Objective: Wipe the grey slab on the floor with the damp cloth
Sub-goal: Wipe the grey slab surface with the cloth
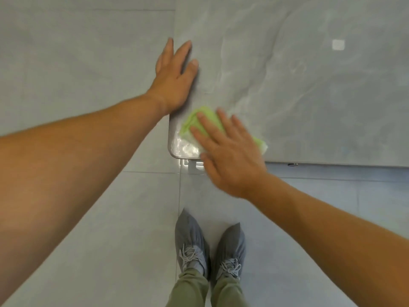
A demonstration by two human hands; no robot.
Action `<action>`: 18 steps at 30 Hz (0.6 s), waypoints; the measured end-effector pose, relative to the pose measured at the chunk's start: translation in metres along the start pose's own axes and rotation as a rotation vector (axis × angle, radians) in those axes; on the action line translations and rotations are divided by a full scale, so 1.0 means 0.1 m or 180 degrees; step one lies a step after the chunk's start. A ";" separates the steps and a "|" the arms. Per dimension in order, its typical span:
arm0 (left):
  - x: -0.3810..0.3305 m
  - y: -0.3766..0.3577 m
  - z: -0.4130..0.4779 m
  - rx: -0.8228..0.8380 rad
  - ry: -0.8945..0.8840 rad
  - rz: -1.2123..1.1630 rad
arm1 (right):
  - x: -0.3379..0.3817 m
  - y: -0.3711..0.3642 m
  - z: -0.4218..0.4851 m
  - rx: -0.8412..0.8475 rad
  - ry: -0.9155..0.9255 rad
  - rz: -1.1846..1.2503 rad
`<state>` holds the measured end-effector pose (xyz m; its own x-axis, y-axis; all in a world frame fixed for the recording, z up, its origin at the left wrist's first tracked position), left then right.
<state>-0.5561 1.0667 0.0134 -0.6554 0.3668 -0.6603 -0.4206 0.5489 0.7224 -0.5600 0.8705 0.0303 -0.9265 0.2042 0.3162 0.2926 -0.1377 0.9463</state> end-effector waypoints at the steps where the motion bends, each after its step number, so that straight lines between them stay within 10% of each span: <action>1: -0.02 -0.01 0.07 0.0023 -0.0013 0.0024 | 0.09 -0.05 -0.01 0.0116 0.0296 -0.0004; 14: -0.03 -0.05 0.12 0.0027 -0.0227 0.0542 | 0.03 -0.05 -0.03 0.0240 0.0597 -0.0110; 18: -0.09 -0.05 0.06 -0.0039 -0.0494 0.1129 | -0.73 0.21 -0.27 -0.0110 -0.0675 -0.0131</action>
<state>-0.5440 1.0649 0.0144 -0.6592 0.6421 -0.3914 -0.1928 0.3587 0.9133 -0.4927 0.8270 0.0250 -0.8658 0.4091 0.2881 0.2440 -0.1574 0.9569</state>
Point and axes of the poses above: each hand's wrist, its own z-axis towards the middle knuckle, its own y-axis out of the back of the hand, x = y × z, the point moved 7 cm from there along z, towards the middle knuckle, and after that the axes turned 9 degrees about -x, right-handed, at the moved point
